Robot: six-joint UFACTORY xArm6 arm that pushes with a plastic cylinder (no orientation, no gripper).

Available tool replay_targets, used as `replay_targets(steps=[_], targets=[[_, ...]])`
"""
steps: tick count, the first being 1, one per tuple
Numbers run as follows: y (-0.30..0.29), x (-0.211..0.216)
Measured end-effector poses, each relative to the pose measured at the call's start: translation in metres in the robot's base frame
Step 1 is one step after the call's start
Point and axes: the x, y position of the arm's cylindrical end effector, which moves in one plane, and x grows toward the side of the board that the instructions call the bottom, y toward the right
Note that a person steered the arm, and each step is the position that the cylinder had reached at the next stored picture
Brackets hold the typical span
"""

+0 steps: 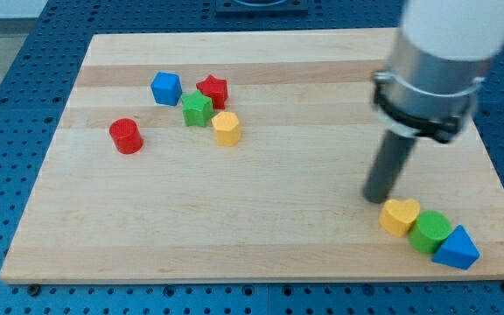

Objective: Push red circle into yellow heart

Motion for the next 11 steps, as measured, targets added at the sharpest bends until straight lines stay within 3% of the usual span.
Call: replay_targets(steps=[2, 4, 5, 6, 7, 9, 10, 11], targets=[[-0.117, -0.034], [-0.284, -0.007], [-0.321, -0.053], [-0.341, -0.083], [-0.344, -0.085], [-0.293, -0.118], [-0.317, -0.151], [-0.274, -0.147]])
